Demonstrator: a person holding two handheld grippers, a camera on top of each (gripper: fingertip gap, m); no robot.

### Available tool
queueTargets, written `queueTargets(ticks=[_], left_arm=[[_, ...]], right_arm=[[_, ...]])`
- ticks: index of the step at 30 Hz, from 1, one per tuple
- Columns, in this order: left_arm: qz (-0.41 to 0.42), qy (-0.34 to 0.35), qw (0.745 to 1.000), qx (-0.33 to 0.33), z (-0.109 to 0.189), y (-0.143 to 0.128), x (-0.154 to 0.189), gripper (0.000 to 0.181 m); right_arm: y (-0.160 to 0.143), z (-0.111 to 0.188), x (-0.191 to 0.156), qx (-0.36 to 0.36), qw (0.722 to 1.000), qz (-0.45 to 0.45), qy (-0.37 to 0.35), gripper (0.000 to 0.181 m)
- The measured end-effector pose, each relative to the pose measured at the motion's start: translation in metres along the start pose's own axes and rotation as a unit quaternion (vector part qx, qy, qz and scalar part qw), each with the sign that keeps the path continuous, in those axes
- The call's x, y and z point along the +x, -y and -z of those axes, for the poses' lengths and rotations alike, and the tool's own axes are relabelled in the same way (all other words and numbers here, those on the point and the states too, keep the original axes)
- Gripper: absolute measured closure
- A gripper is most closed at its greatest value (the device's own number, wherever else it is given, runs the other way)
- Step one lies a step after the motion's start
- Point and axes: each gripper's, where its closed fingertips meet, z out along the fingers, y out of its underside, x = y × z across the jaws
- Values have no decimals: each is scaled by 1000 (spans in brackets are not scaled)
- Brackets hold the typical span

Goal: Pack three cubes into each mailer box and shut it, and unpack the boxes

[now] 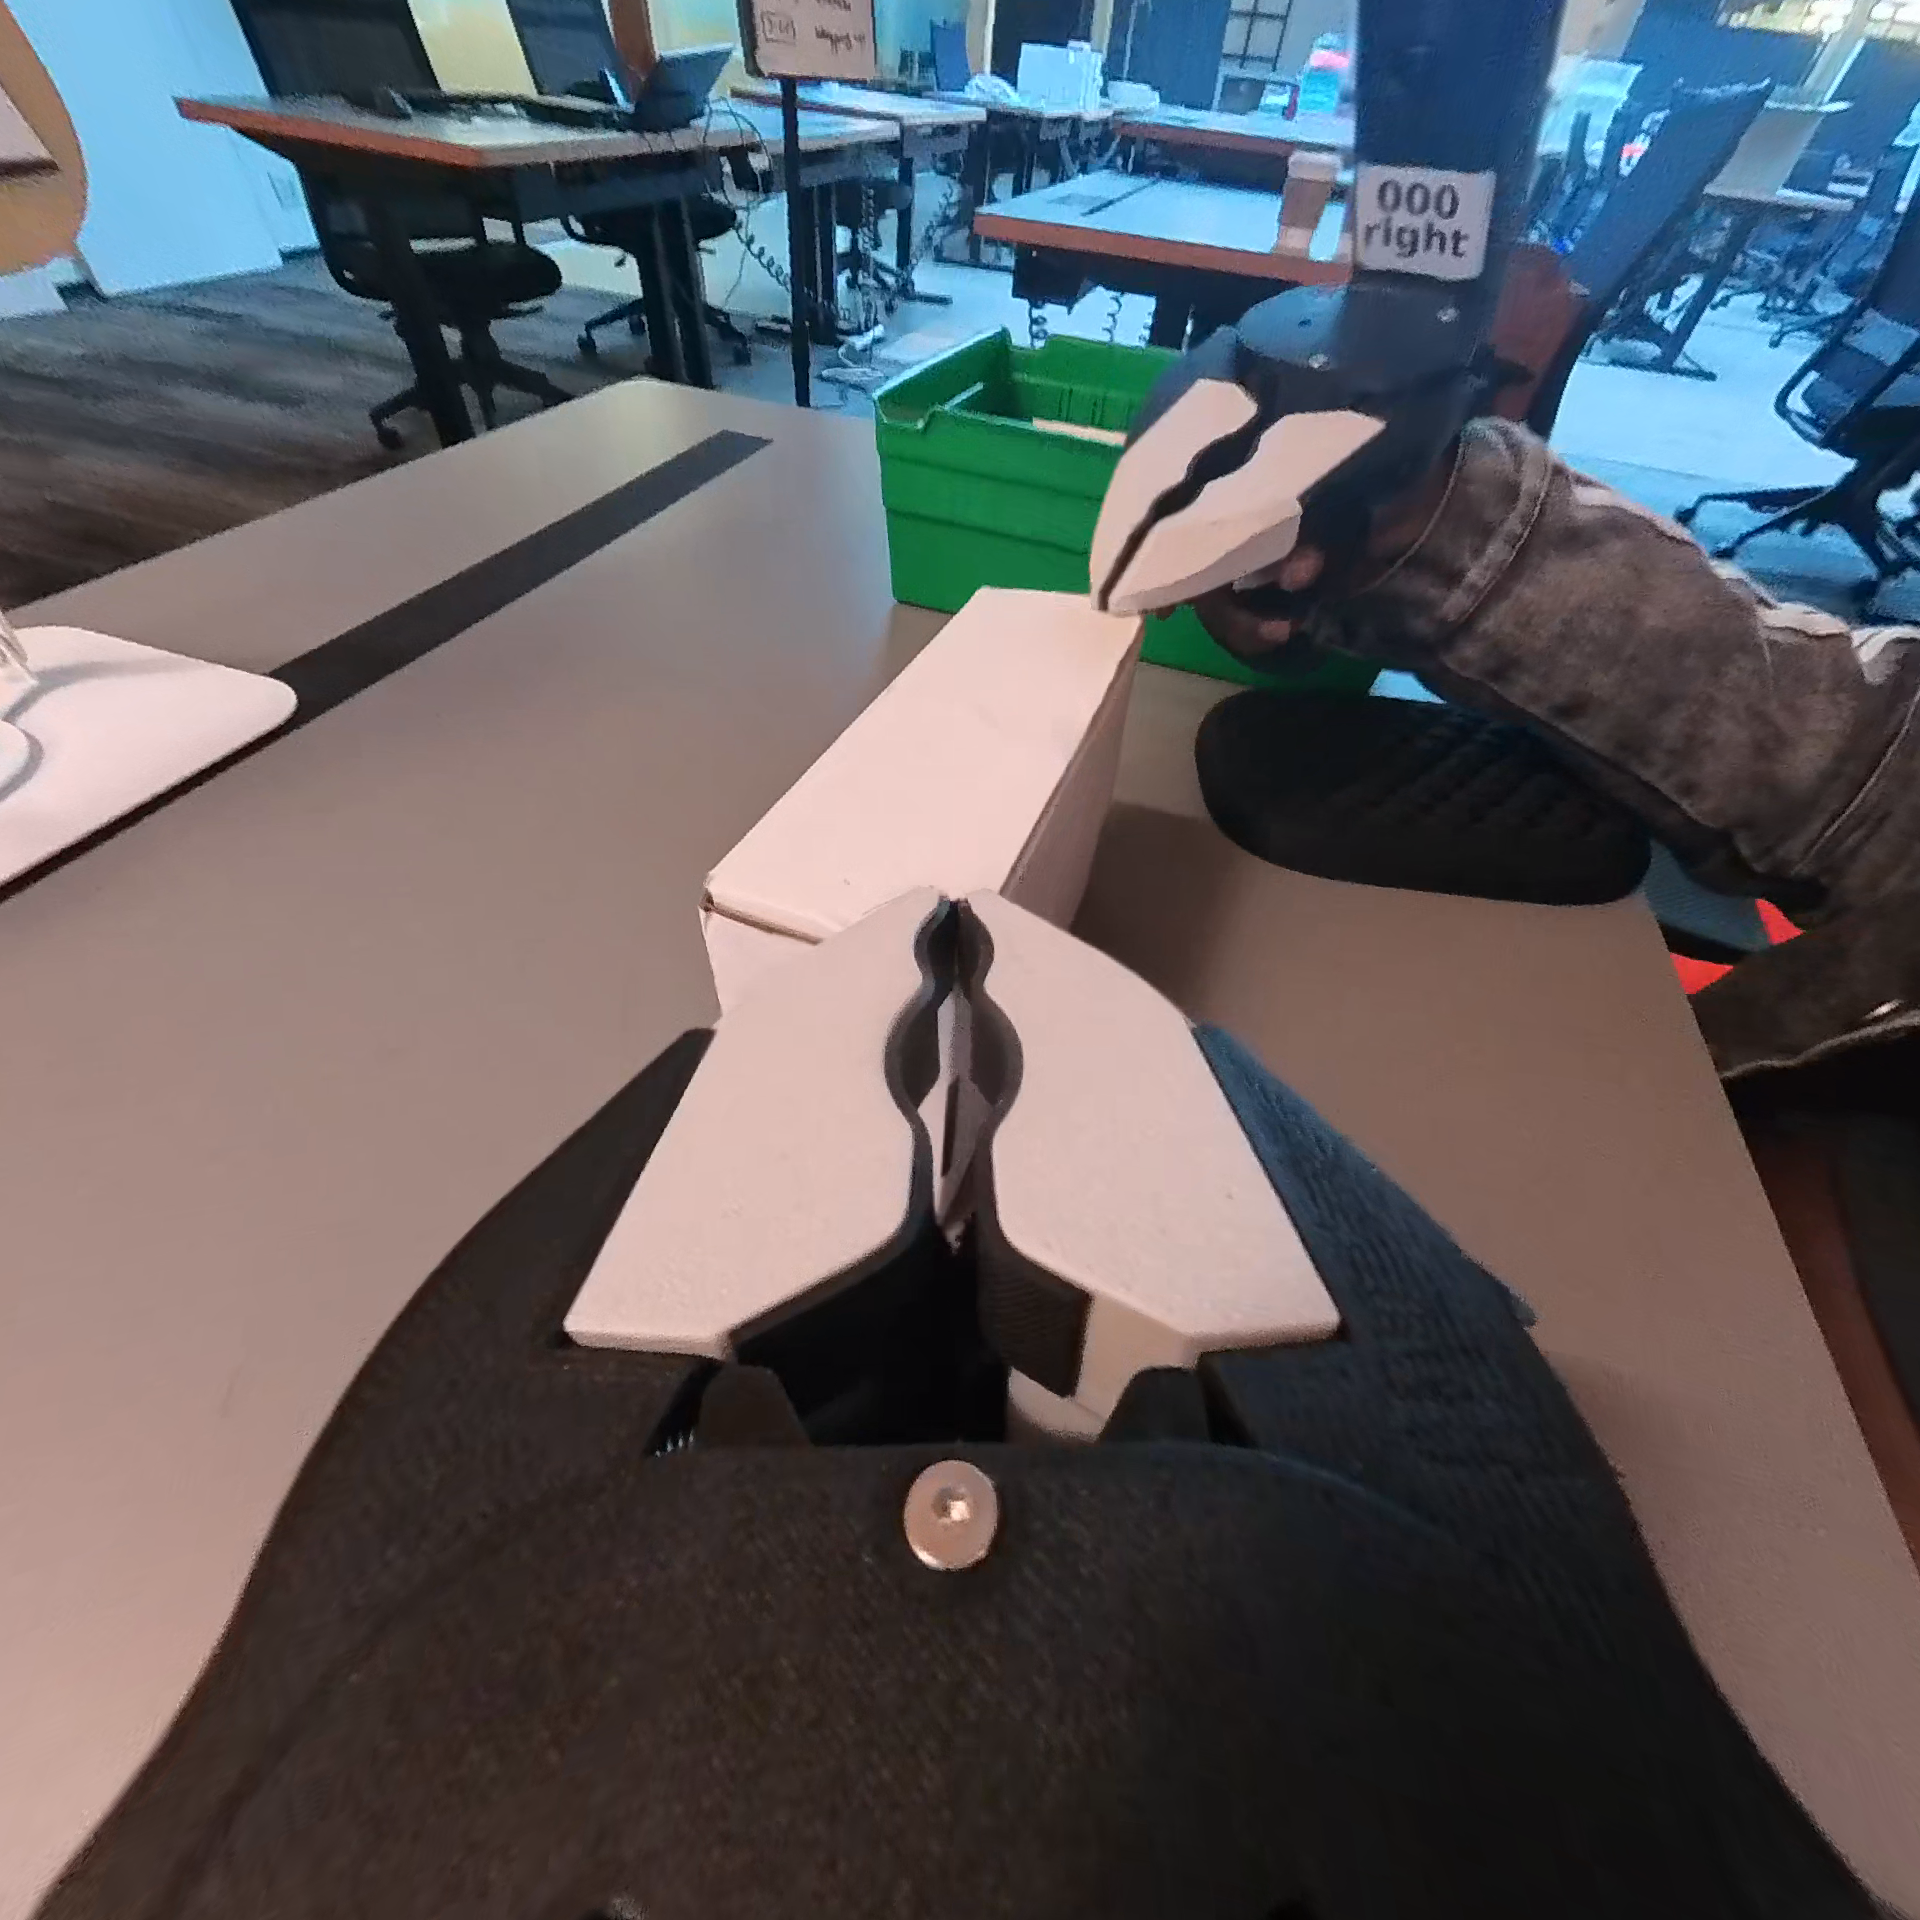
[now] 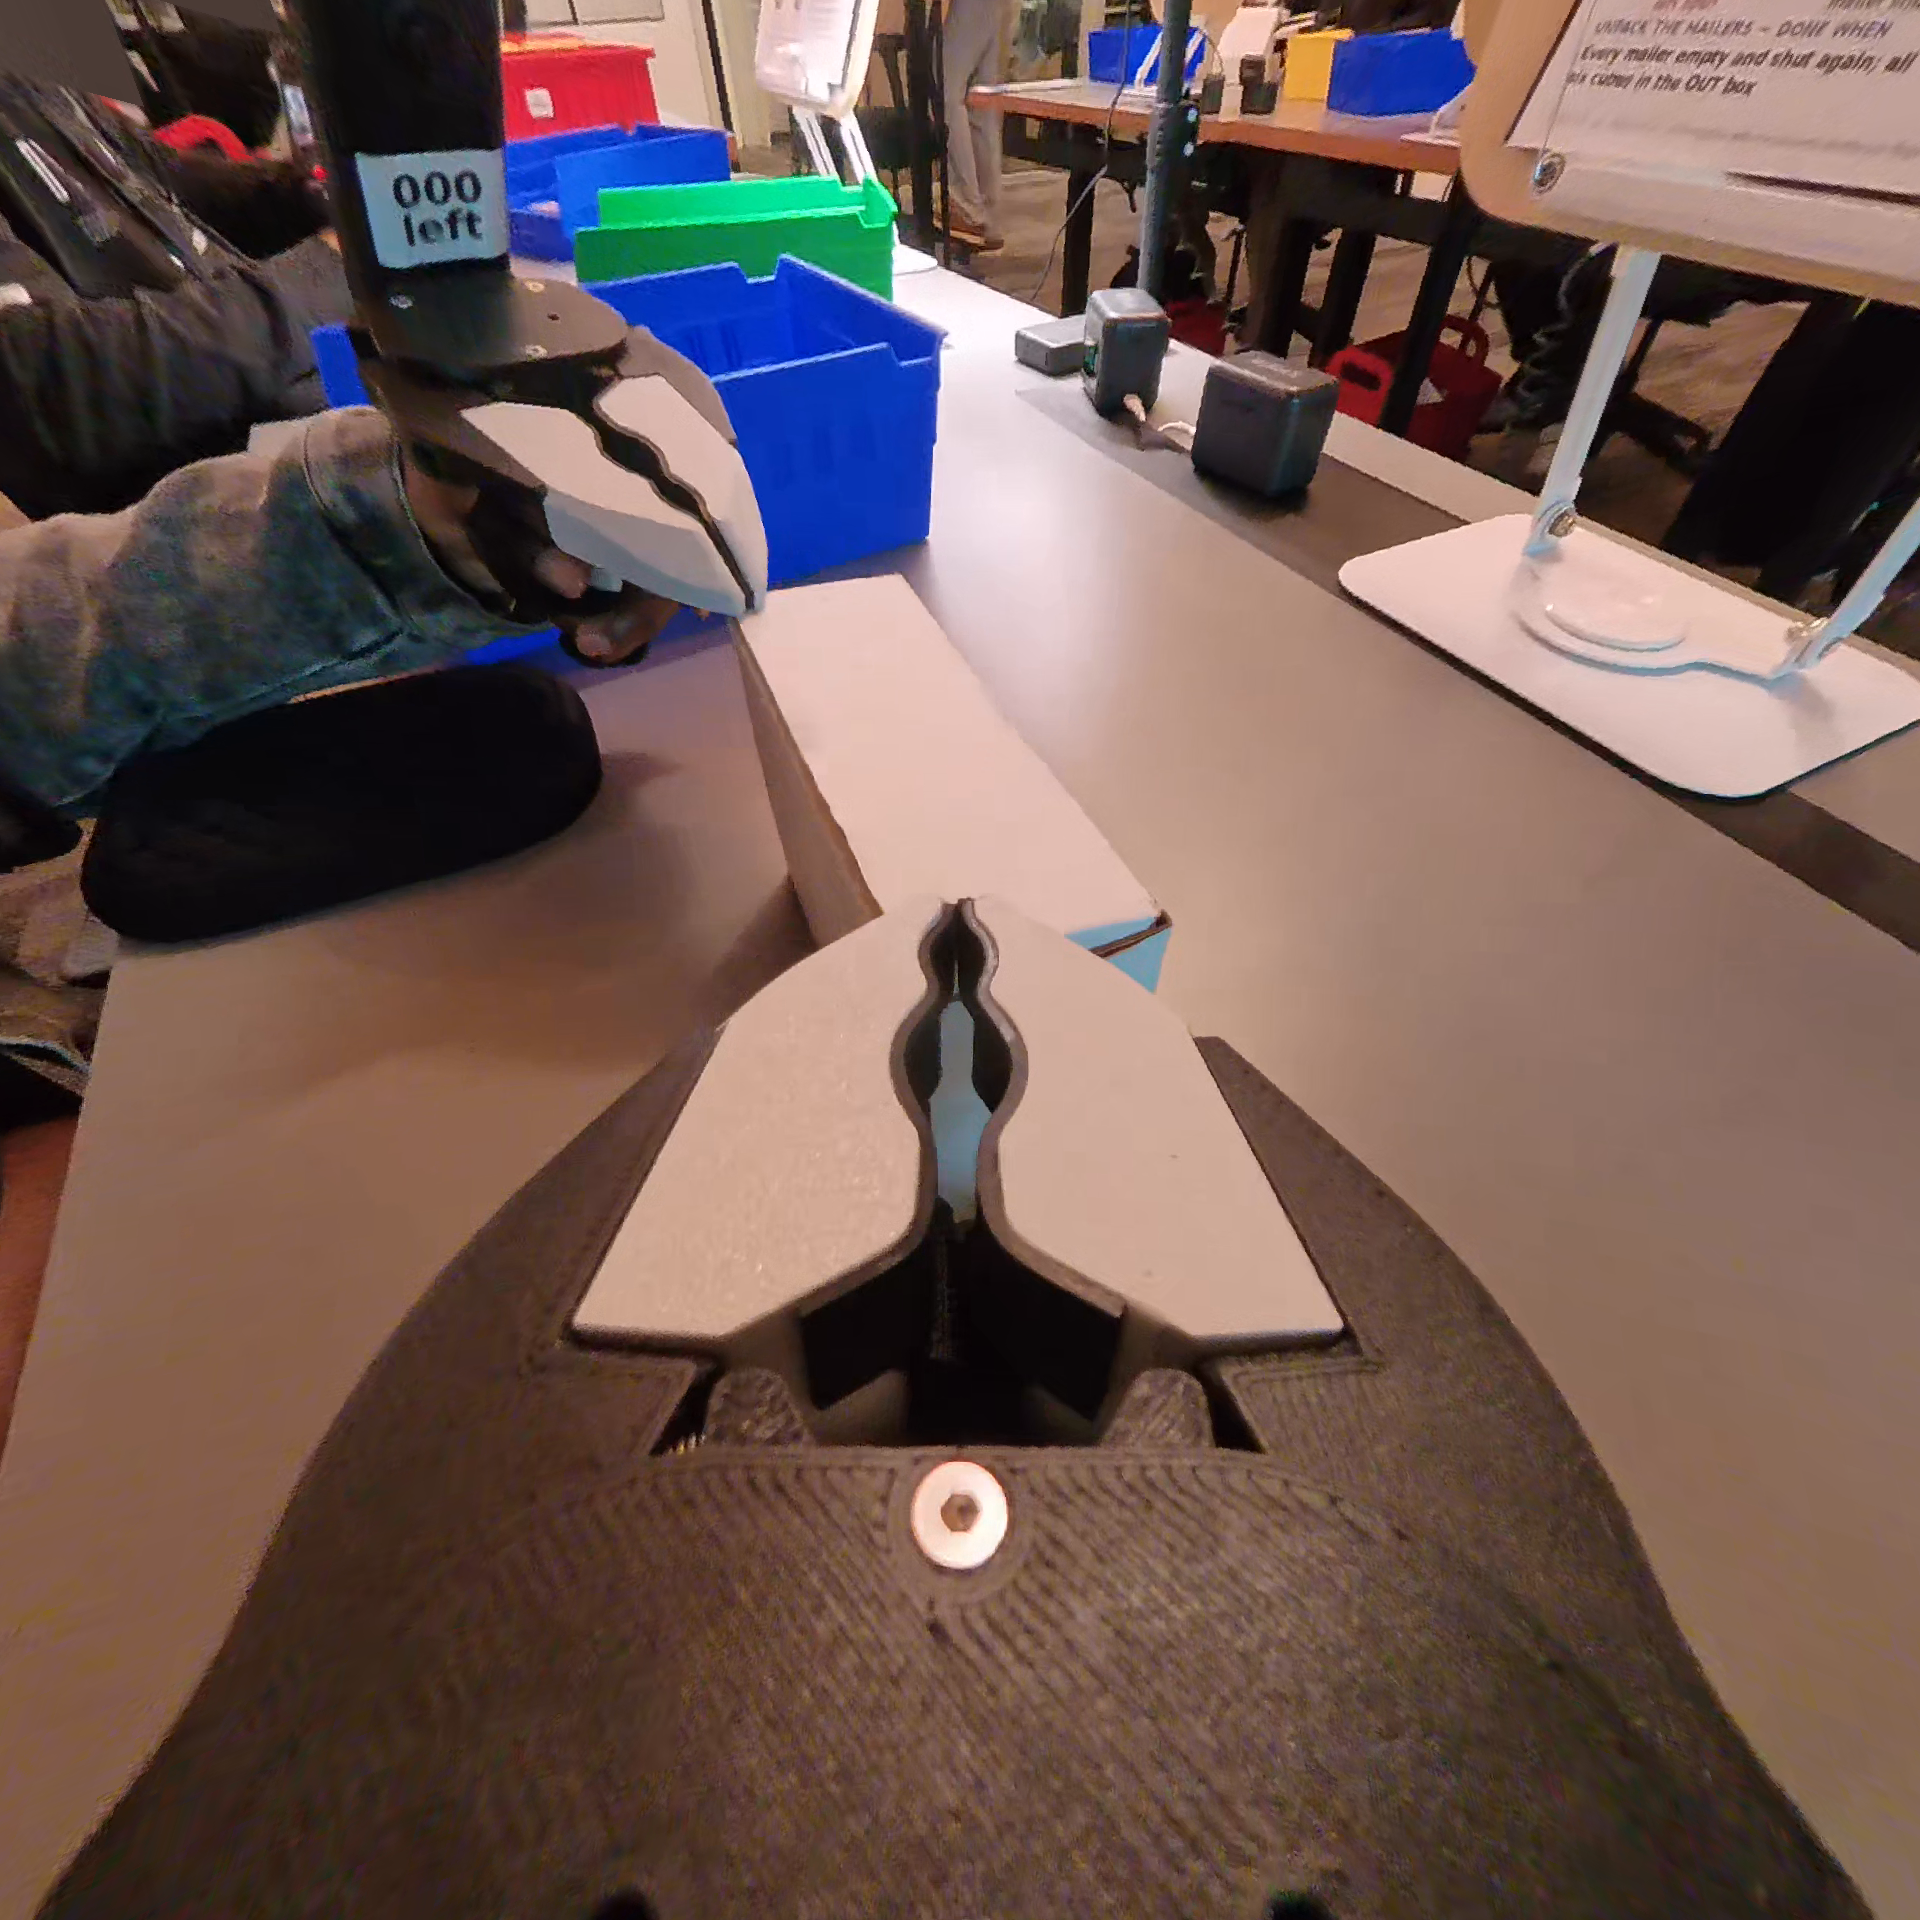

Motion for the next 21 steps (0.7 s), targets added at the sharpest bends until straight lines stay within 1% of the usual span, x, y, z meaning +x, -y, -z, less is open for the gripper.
queueTargets(ticks=[6, 11, 13, 14, 15, 16, 17, 18, 19, 21], left_arm=[[18, -20, 1000, -2, 0, -2, 1, 181], [4, -8, 1000, -5, 0, -2, 0, 181], [-18, -2, 1000, -4, 1, -2, 1, 181], [-35, 7, 999, -3, 1, -1, 0, 169], [-46, 24, 999, -3, 2, -1, -4, 141], [-53, 35, 998, -4, 3, -1, -6, 123], [-53, 41, 998, -4, 4, -1, -9, 111], [-48, 41, 998, -6, 4, -2, -10, 100], [-39, 36, 998, -15, 2, -5, -12, 96], [-20, 20, 999, -45, -2, -16, -14, 90]], right_arm=[[-5, -1, -1, 3, 1000, 10, -4, 181], [-6, -1, -1, 2, 1000, 23, -13, 181], [-5, -1, -1, 0, 999, 46, -19, 181], [-4, 0, 0, 0, 997, 66, -30, 179], [-1, 2, 4, 3, 996, 73, -47, 164], [2, 3, 3, 13, 997, 70, -43, 139], [6, 4, 1, 25, 998, 53, -31, 120], [6, 4, 1, 25, 999, 35, -21, 112], [0, 2, 1, 8, 1000, 27, -14, 103], [-19, -5, 6, -53, 998, 35, -16, 90]])
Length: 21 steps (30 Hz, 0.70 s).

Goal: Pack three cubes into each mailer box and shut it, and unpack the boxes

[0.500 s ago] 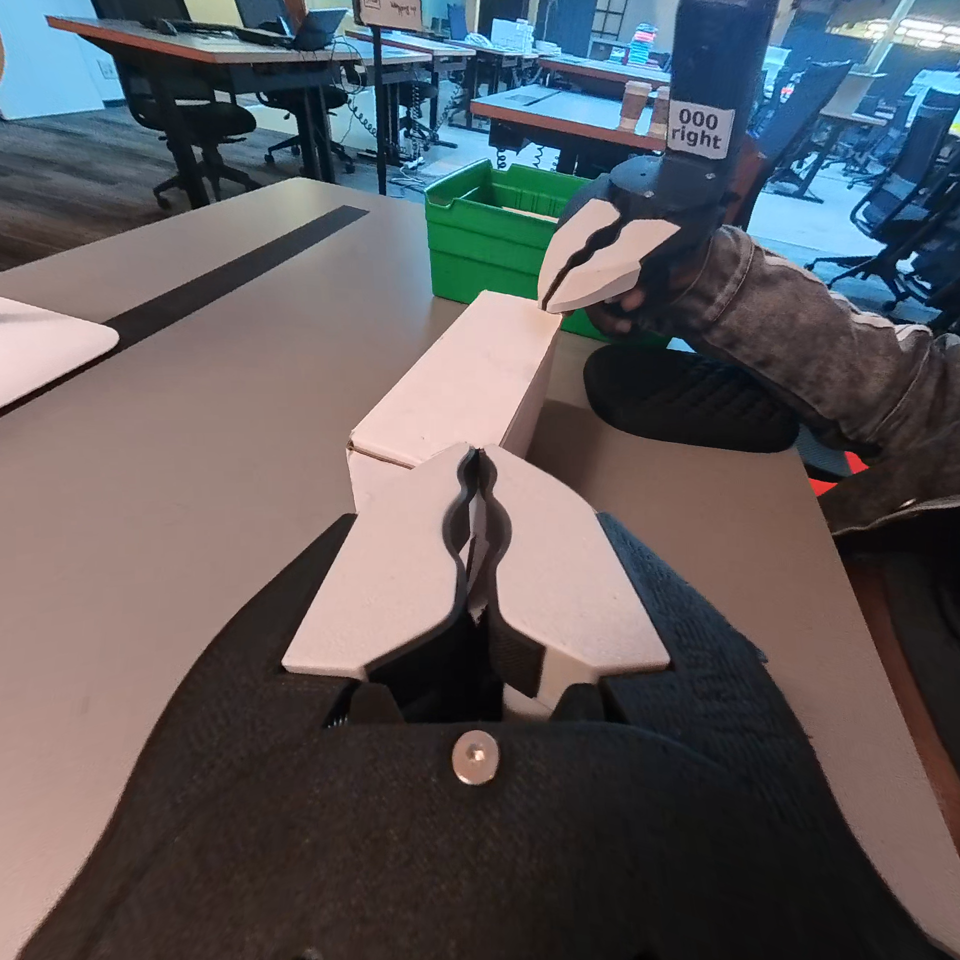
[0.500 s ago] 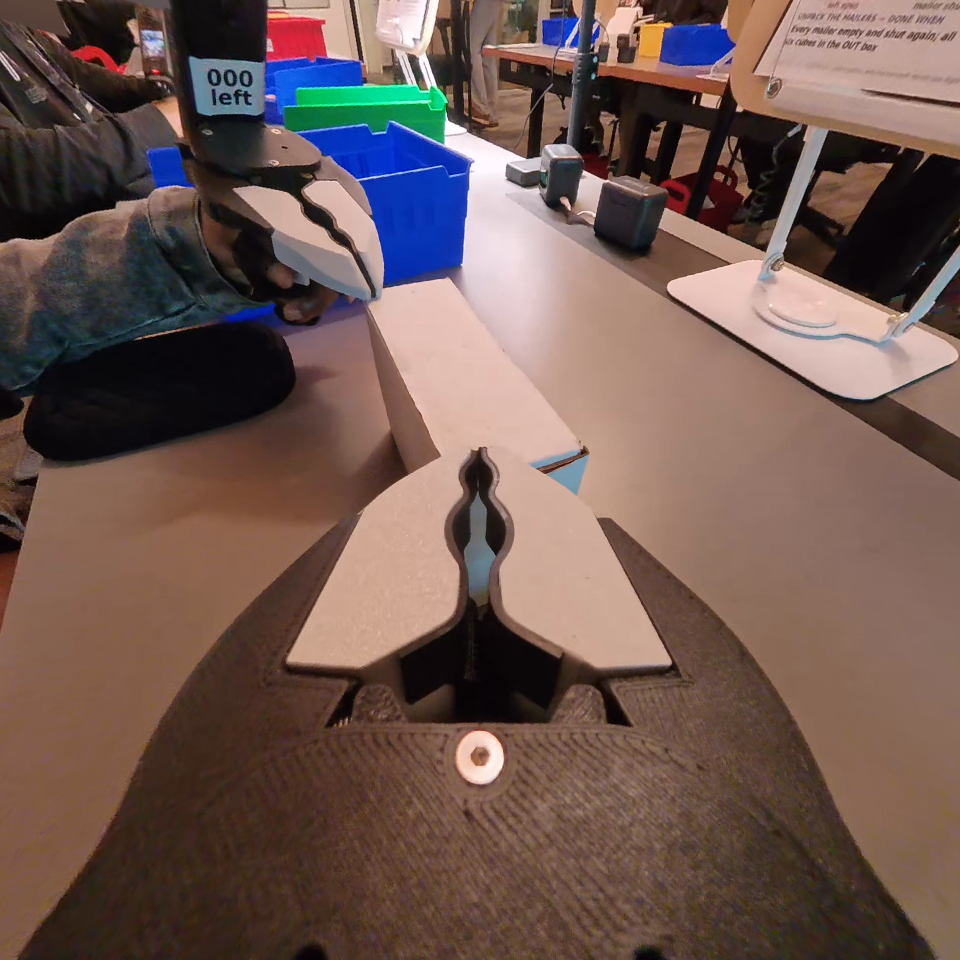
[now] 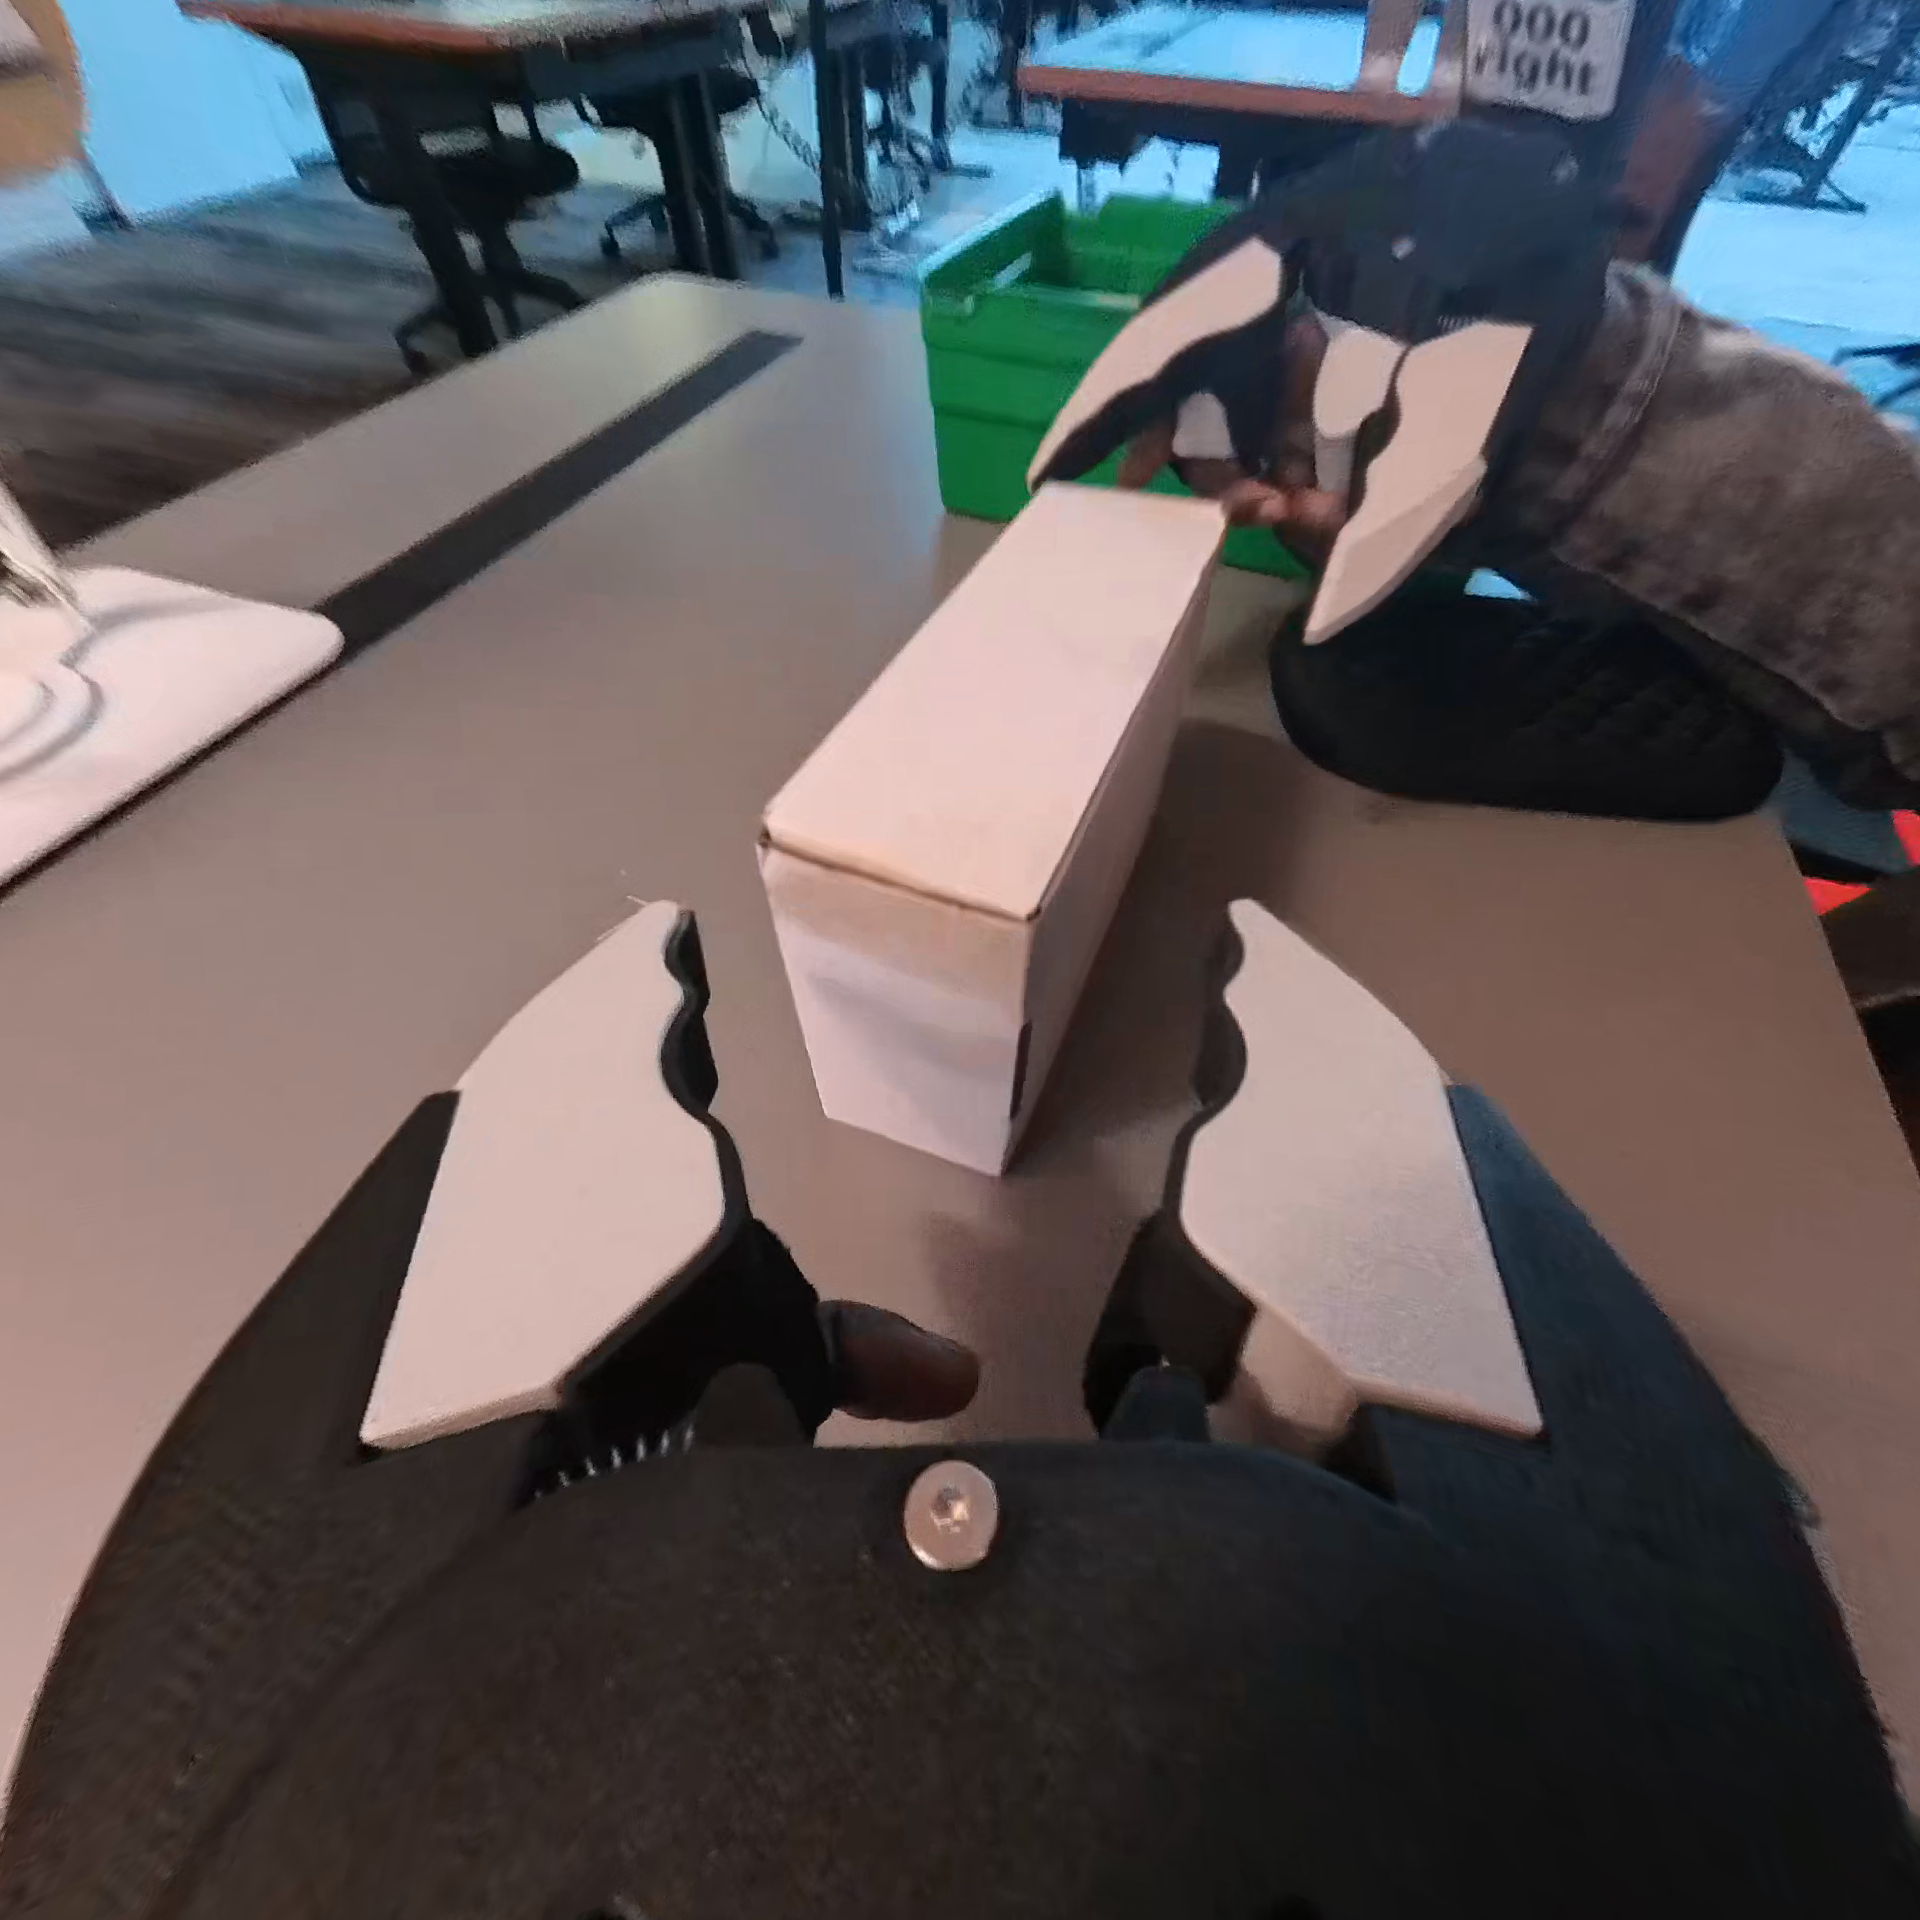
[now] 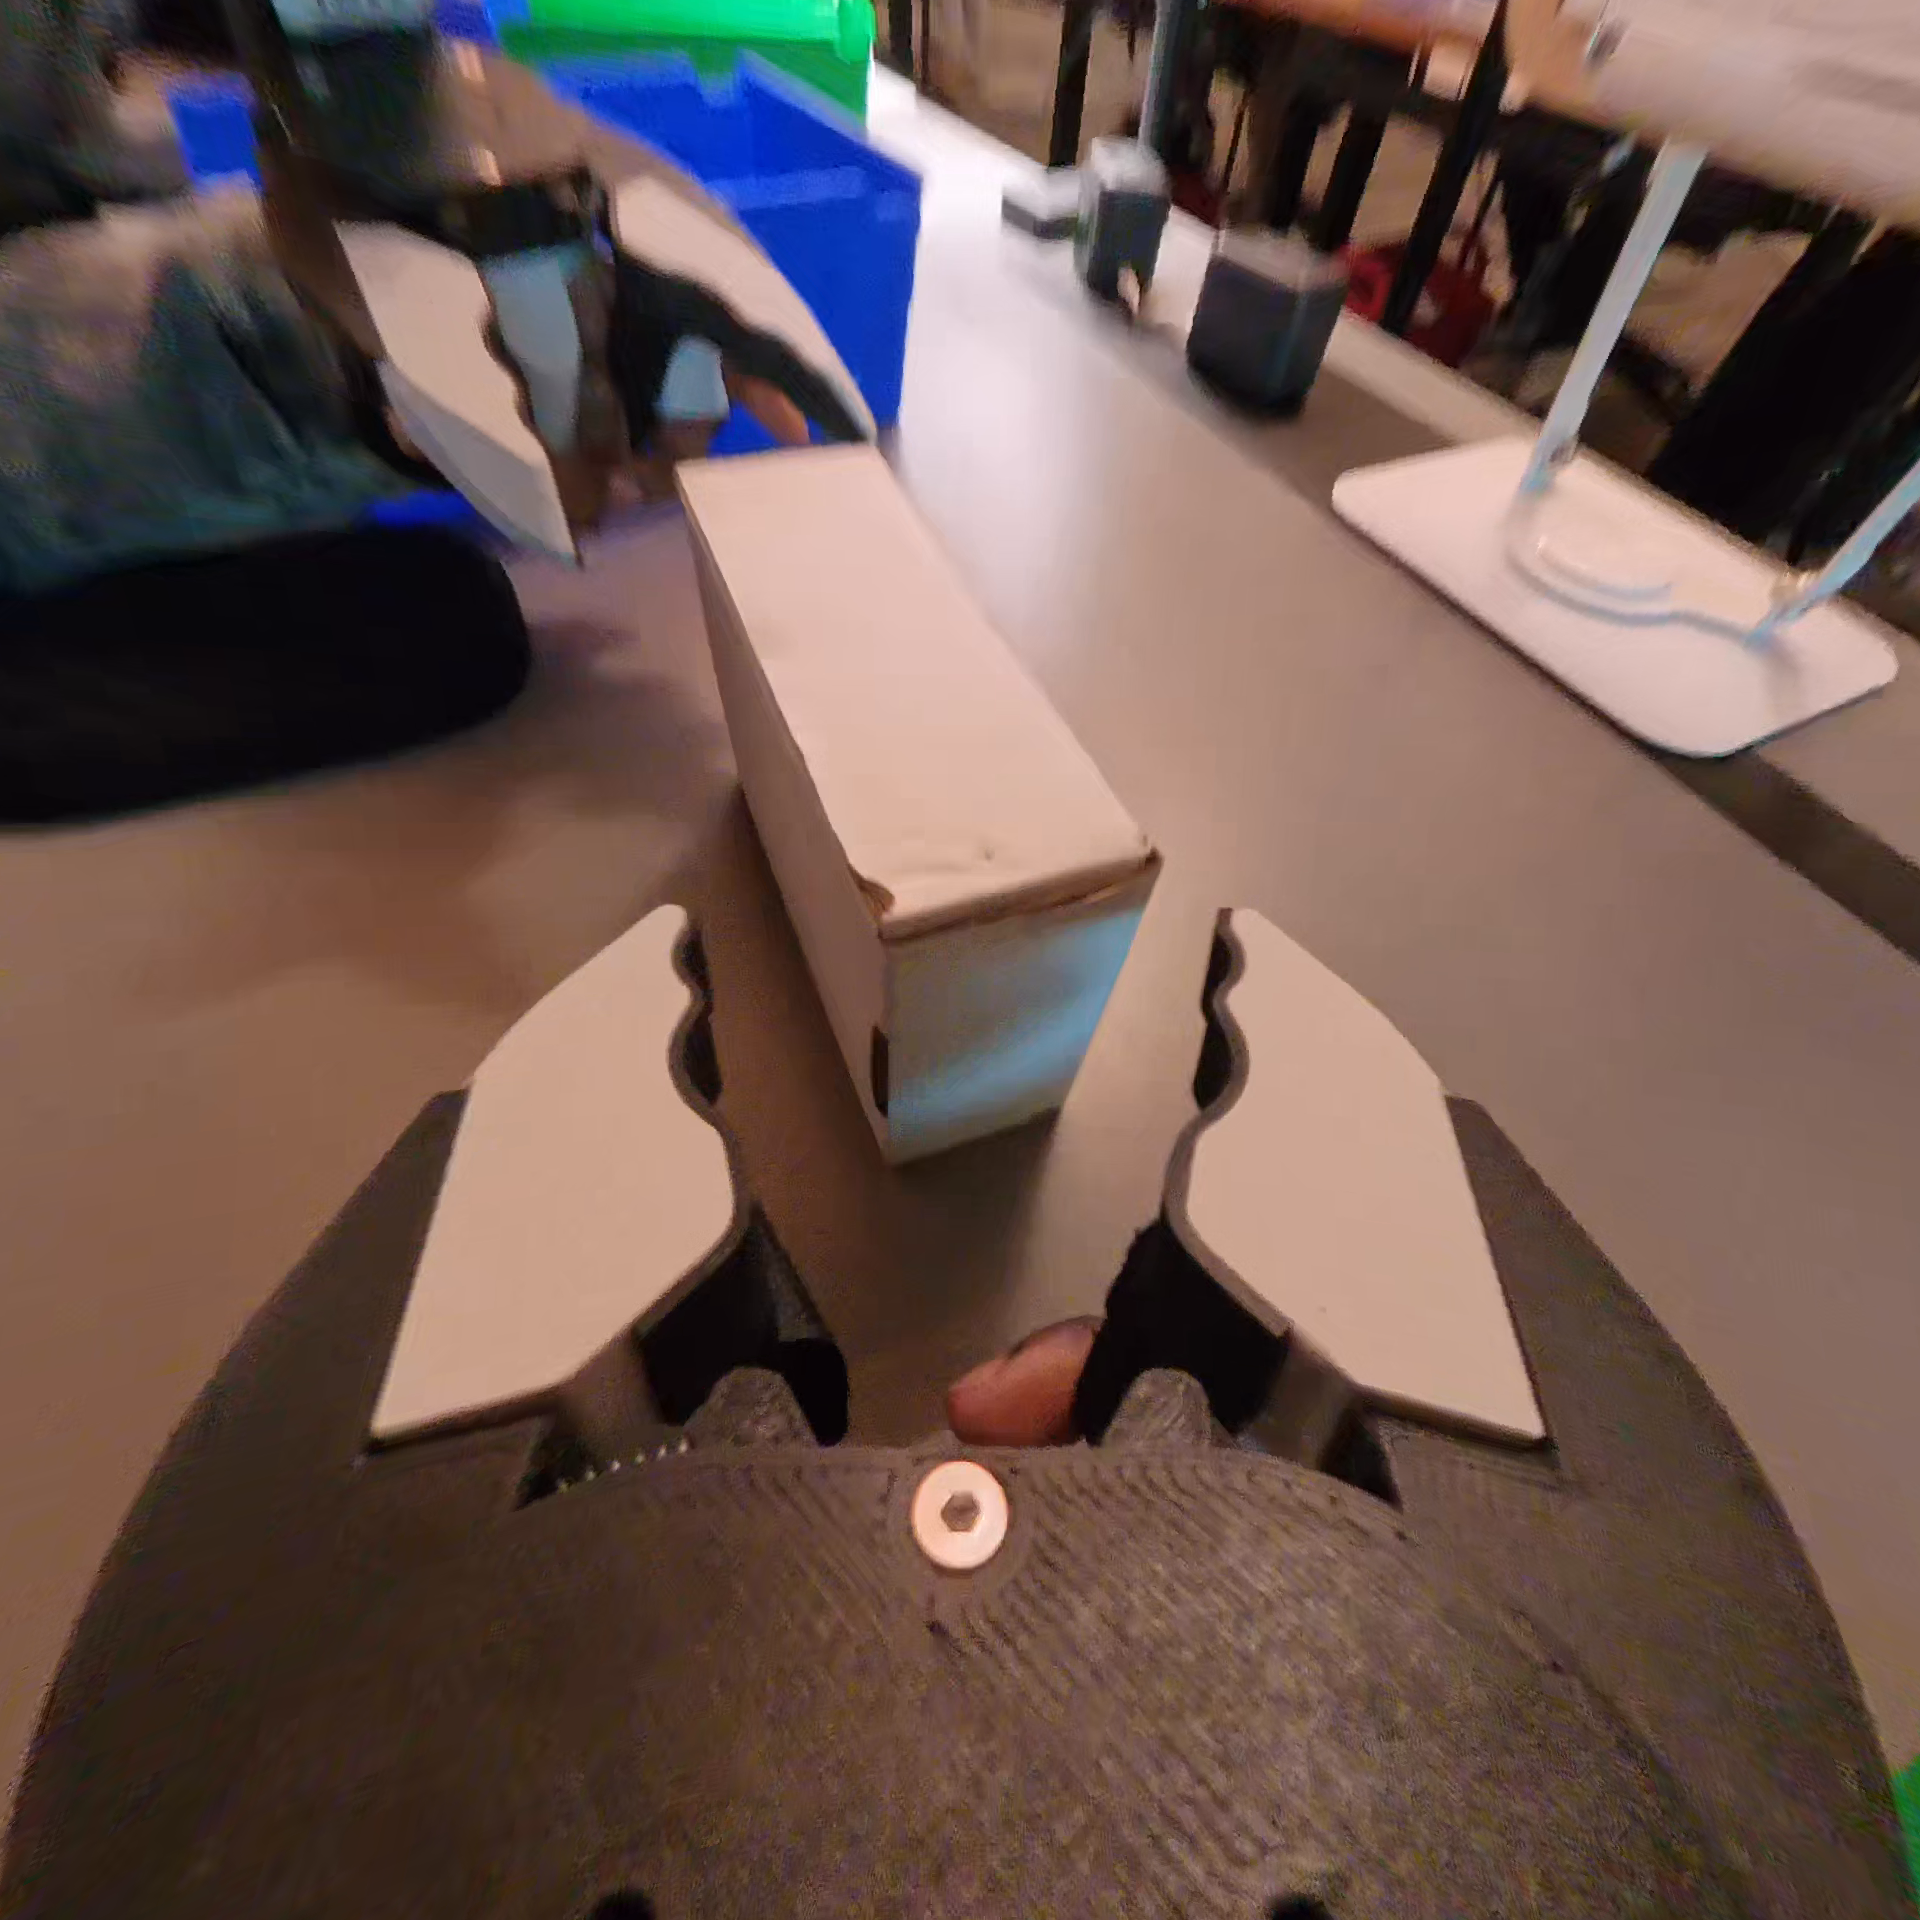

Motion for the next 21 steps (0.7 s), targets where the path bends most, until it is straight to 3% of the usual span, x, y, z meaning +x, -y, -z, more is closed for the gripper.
queueTargets(ticks=[3, 6, 7, 15, 21], left_arm=[[-6, -13, 999, -30, -8, -9, -2, 94], [-31, 0, 999, -42, -11, -11, -8, 124], [-38, 4, 998, -42, -10, -11, -7, 125], [-197, 59, 976, -65, 13, -16, 30, 127], [-213, 72, 971, -83, 23, -36, 67, 136]], right_arm=[[-11, -11, -1, -47, 999, 18, 9, 88], [-9, -14, 7, -59, 998, 27, -4, 111], [-8, -13, 8, -59, 998, 31, -3, 119], [-8, 2, -24, -54, 979, 188, -59, 121], [-20, 15, -57, -61, 958, 258, -105, 120]])
